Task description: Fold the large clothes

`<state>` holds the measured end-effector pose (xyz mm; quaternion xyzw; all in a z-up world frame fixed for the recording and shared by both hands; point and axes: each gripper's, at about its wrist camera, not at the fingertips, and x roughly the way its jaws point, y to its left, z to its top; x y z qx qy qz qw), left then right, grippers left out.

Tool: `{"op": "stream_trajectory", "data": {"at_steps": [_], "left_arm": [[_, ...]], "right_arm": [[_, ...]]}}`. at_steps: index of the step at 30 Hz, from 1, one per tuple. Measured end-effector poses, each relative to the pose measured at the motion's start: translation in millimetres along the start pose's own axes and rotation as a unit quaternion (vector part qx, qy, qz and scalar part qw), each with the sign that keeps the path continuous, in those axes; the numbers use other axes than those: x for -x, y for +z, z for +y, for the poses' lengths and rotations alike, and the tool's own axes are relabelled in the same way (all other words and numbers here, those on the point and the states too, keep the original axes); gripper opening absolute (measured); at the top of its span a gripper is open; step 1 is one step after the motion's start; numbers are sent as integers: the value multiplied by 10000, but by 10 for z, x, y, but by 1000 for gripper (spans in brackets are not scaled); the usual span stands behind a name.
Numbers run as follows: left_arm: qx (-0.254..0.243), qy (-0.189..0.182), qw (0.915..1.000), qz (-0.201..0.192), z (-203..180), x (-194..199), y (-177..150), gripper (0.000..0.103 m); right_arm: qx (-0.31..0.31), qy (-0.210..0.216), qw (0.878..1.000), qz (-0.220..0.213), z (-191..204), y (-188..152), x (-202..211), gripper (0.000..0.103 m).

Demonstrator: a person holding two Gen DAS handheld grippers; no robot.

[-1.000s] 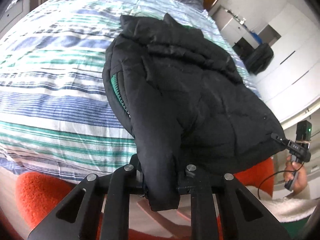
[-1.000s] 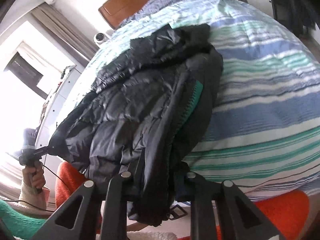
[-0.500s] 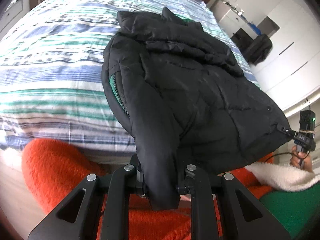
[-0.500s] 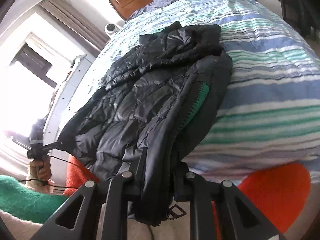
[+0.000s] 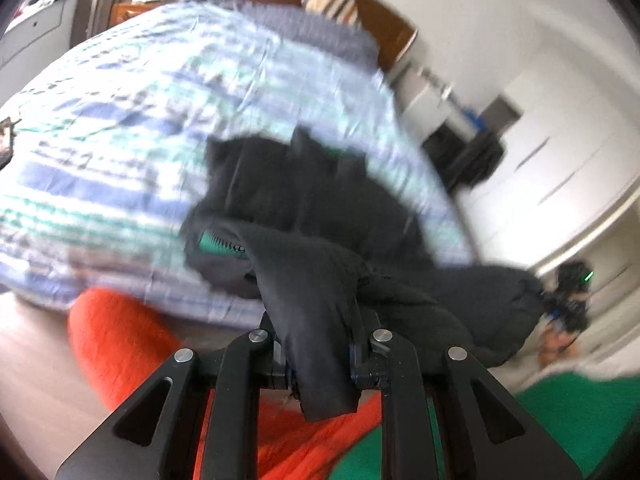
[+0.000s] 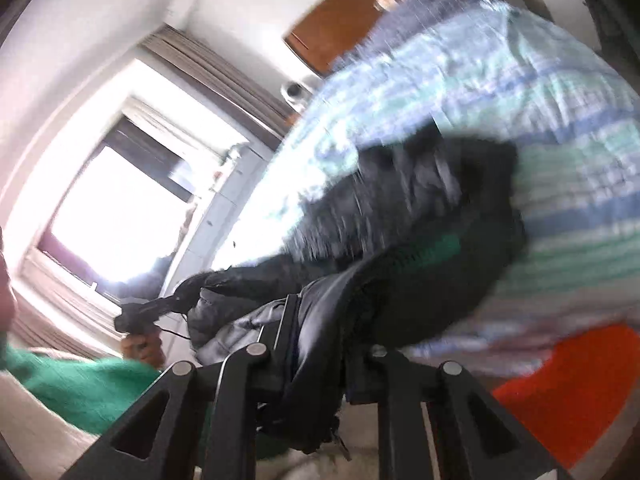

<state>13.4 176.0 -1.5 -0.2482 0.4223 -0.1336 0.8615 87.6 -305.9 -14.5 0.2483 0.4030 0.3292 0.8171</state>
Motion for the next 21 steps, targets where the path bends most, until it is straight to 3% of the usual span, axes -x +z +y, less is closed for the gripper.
{"op": "stream_trajectory", "data": {"at_steps": [4,10,14,17,20,21], "left_arm": [[147,-239,9995,-149,140,-399,556,17],[78,157,9998,-37,305,-1462,1317,19],[323,430,9980,333,535,-2172,1443,30],[403,447,9955,727,638,-2440,1391,42],[630,-45,9945,833,714,-2357,1401,56],[683,-221,9940,830,722,-2305,1418,66]], "right_arm": [[-43,-3,9992,-397,-419,688,-294,17],[-774,-164,9953,-563,-1337,1417,-1114,17],[-1604,-269,9855,-492,-1892,1271,-1605,19],[-2487,-109,9674,-469,-2200,1126,-1770,24],[-2888,271,9551,-614,-2270,1116,-1765,35],[-2894,352,9547,-601,-2265,1149,-1761,46]]}}
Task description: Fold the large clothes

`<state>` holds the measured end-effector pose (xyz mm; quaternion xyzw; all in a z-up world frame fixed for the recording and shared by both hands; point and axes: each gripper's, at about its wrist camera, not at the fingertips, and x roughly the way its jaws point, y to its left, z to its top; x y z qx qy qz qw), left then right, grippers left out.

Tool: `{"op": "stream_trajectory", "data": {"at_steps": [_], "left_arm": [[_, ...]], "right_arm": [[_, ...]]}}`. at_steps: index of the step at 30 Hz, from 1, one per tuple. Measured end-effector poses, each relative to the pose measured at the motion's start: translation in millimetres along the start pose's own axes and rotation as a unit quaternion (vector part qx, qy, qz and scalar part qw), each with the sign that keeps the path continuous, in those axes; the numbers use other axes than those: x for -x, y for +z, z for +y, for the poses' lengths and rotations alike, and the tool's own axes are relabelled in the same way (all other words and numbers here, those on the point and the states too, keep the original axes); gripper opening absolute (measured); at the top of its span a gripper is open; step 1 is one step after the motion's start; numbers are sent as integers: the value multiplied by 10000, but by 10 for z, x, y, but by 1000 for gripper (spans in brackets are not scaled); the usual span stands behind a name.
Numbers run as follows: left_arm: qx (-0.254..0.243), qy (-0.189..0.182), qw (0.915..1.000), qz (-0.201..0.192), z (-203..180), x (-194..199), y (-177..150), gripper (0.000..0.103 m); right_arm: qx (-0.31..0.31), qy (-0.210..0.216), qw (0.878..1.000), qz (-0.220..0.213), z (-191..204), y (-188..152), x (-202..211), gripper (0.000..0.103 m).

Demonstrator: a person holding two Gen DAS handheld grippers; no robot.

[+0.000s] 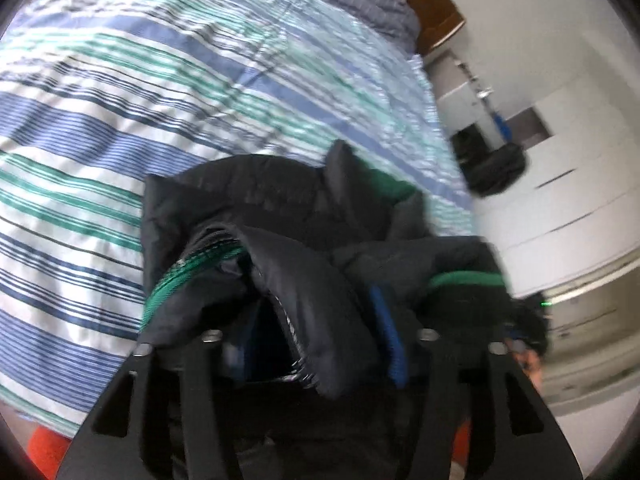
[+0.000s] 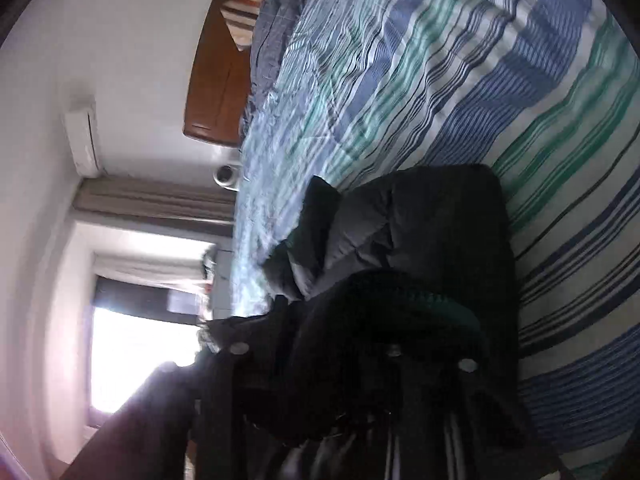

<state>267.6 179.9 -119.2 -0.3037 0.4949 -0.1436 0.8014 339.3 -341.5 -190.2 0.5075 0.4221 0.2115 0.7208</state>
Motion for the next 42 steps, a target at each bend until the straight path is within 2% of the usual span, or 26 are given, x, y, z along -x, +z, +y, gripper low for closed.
{"op": "stream_trajectory", "data": {"at_steps": [1,2,3,4,7,9,10,12,14,15,16,17,18,19,20,23,24,26,29,33,35,39,42], "left_arm": [[28,-219,9997,-37,10,74,16,82],[23,-328,9994,-99,2,142,23,90],[-11,-382,9990,-230,2,224,31,99],[-89,-379,9986,-345,-2,301,31,99],[-474,-176,9984,-250,6,342,32,101],[-749,66,9972,19,18,173,22,101],[-859,284,9958,115,18,64,21,101],[-1092,888,9899,183,8,-201,46,101],[-1345,1363,9813,198,-48,-415,80,100],[-1493,1678,9743,182,-87,-518,89,91],[-1626,2043,9652,140,-126,-597,84,57],[-1688,2346,9573,110,-144,-639,78,41],[-1655,2397,9566,70,-131,-637,97,25],[-1606,2352,9586,-4,-129,-592,116,16],[-1570,2283,9607,-147,-154,-499,140,14],[-1551,2186,9610,-684,-256,-268,282,13],[-1577,2223,9580,-890,-309,-229,328,13],[-1638,2402,9478,-1312,-396,-217,384,13],[-1677,2809,9332,-1485,-300,-516,454,13],[-1475,3126,9304,-1222,62,-1015,446,16],[-1366,3076,9330,-1270,194,-1103,422,18],[-1176,2845,9425,-1299,377,-1194,450,23],[-1219,2820,9422,-1336,375,-1260,424,23]], "right_arm": [[7,91,9999,45,48,35,1,62],[43,140,9999,53,98,31,19,71],[128,148,9998,43,157,44,33,86],[305,59,9995,9,233,58,51,93],[1134,-774,9905,-39,441,80,1,93],[1890,-1711,9669,102,583,77,-171,93],[2281,-2102,9505,192,624,67,-289,93],[2917,-2684,9162,580,629,62,-634,93],[3115,-3048,8961,837,557,31,-797,93],[3125,-3081,8946,844,546,35,-849,85],[3126,-3000,8974,829,574,33,-864,54],[3150,-2949,8989,763,621,18,-837,38],[3309,-3090,8899,566,736,-14,-807,24],[3505,-3211,8788,420,820,-62,-794,18],[3798,-3314,8635,193,983,-116,-731,17],[4381,-3264,8361,-486,1391,-181,-554,16],[4534,-3274,8260,-704,1512,-173,-538,16],[4601,-3332,8175,-942,1604,-109,-562,16],[4292,-3585,8246,-859,1362,107,-818,16],[3538,-3797,8539,-387,625,258,-1145,17],[3363,-3593,8694,-440,415,263,-1171,19],[3195,-3348,8848,-545,211,299,-1202,21],[3141,-3200,8918,-609,105,287,-1175,22]]}}
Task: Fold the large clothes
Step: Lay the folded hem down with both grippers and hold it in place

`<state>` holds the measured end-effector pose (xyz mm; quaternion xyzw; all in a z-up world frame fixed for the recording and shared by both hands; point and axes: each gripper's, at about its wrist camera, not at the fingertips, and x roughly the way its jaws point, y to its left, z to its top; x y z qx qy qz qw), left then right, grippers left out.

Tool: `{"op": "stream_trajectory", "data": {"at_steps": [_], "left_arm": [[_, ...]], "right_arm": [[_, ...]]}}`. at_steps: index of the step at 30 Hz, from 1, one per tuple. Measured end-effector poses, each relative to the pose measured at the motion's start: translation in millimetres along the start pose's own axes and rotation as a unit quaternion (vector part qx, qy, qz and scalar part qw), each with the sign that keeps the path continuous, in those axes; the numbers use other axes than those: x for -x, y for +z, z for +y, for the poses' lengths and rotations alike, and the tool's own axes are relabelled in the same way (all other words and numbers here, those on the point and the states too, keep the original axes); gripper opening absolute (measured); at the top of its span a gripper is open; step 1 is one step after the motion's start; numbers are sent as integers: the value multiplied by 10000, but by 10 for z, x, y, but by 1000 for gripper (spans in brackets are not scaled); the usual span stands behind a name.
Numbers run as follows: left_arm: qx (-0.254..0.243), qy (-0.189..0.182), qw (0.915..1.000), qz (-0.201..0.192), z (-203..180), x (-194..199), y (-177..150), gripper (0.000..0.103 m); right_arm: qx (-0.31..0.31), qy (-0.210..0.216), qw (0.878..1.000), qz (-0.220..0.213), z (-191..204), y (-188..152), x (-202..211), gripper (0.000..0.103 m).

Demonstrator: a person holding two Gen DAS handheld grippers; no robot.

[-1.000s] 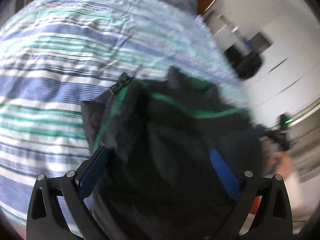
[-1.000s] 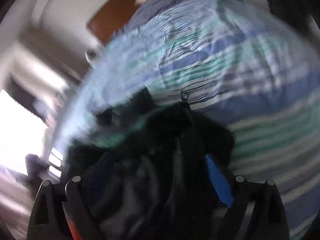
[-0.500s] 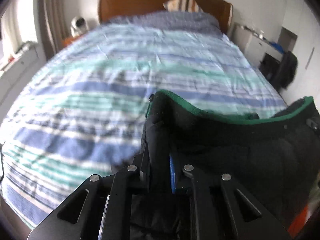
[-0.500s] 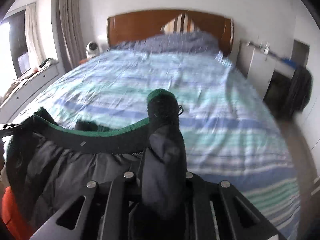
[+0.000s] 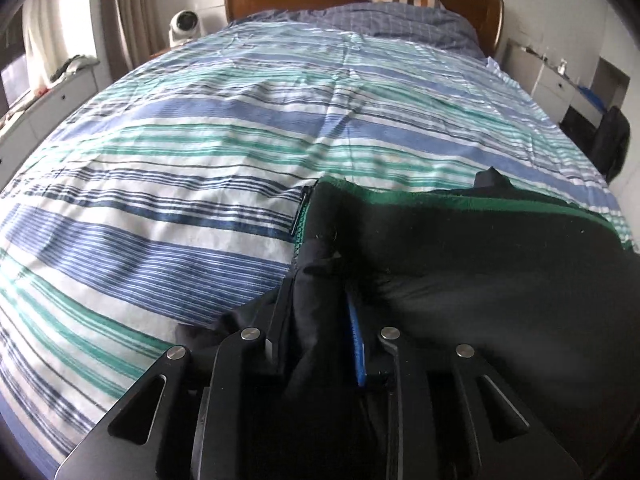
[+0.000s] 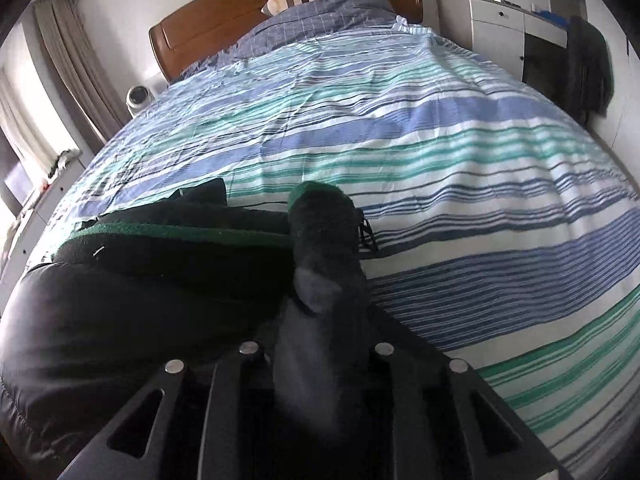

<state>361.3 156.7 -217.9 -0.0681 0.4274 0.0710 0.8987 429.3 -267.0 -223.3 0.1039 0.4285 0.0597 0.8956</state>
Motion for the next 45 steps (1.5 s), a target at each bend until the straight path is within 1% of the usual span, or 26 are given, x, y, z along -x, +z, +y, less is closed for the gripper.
{"op": "stream_trajectory", "data": {"at_steps": [4,10,17,41,44,45], "left_arm": [[88,-102,9999,-9,23,-25,-40,24],[304,-284,9991,28,99,-79,-62,30],[500,-500,9975,0,176,-108,-91,32],[598,-591,9965,-10,207,-108,-99,35],[632,-515,9967,34,220,-98,-88,42],[665,-494,9966,45,233,-89,-87,48]], "right_arm": [[-122,114,9998,-70,-16,-42,-22,23],[-200,177,9995,-142,-19,-43,-77,24],[-249,219,9993,-180,-38,-46,-83,24],[-422,393,9981,-194,-109,-74,-95,24],[-448,431,9979,-186,-129,-72,-90,24],[-464,455,9977,-179,-138,-63,-89,25]]}}
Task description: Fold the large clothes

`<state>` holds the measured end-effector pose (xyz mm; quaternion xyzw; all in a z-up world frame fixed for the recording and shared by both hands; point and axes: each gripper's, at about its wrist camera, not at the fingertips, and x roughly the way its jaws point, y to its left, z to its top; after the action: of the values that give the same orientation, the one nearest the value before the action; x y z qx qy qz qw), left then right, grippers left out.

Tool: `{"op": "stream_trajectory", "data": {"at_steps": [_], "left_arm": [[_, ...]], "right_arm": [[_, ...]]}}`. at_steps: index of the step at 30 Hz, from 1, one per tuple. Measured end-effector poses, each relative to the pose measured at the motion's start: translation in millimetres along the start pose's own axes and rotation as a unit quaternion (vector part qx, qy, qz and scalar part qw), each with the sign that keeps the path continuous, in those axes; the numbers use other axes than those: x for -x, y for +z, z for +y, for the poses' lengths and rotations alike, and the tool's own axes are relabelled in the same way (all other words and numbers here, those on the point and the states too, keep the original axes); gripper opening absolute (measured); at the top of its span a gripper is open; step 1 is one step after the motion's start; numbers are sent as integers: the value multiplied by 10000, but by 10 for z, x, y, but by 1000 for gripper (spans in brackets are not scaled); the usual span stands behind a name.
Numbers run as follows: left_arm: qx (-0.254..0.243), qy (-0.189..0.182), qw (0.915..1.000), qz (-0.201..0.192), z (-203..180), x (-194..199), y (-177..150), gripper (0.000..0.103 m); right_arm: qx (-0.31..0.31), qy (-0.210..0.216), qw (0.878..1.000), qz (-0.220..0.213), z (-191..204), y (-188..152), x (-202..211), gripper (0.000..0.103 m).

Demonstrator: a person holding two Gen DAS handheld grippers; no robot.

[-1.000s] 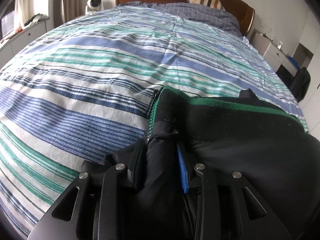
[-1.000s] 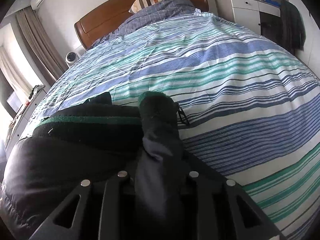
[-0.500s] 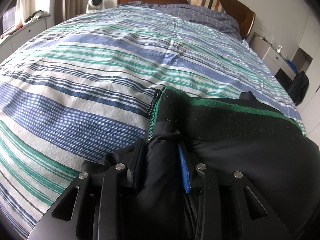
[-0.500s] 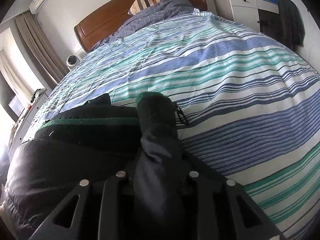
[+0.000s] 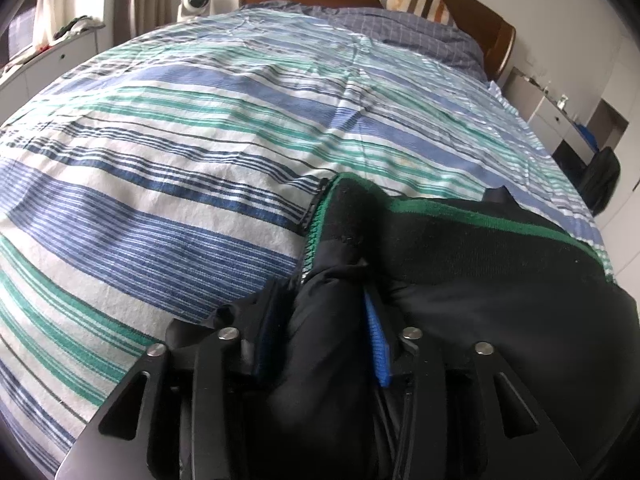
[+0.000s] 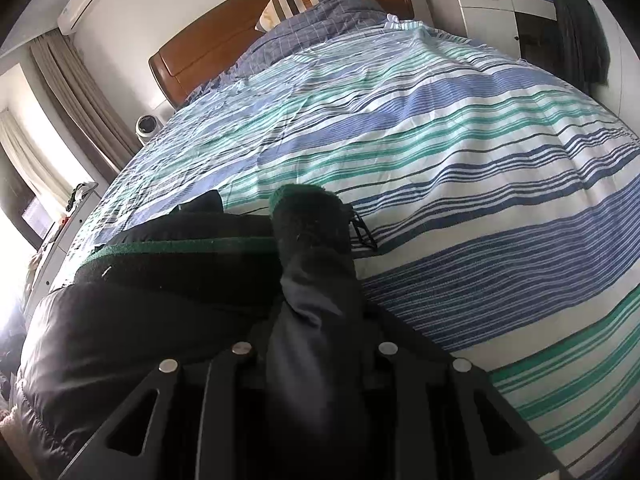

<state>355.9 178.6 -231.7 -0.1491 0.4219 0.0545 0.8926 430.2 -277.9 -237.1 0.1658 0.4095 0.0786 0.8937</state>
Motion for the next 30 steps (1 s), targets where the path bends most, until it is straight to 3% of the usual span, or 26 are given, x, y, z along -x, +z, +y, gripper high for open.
{"op": "stream_trajectory", "data": {"at_steps": [4,6,8,10,16,20,23,26,30], "left_arm": [[74,165,9998,98,21,107,15,66],[-73,222,9996,182,-14,230,42,70],[-196,155,9996,117,-30,431,41,76],[-285,-7,9996,-23,-37,649,29,80],[-624,-432,9962,-426,-210,1311,7,91],[-890,-928,9909,-402,-529,1482,-3,92],[-1037,-1229,9868,-193,-867,1429,27,92],[-1284,-1352,9825,-11,-1226,1291,47,95],[-1729,-1133,9775,411,-1688,835,-41,98]], "right_arm": [[-28,27,10000,52,-1,40,76,29],[-59,-58,9999,85,4,68,146,35],[-112,-158,9998,102,1,99,247,51],[-162,-271,9995,10,-20,132,416,79],[161,-414,9979,-470,120,224,1148,79],[631,129,9967,-496,416,76,1428,79],[781,330,9962,-198,509,-169,1317,79],[488,131,9987,100,352,-404,1067,79],[109,404,9991,-103,175,-573,999,79]]}}
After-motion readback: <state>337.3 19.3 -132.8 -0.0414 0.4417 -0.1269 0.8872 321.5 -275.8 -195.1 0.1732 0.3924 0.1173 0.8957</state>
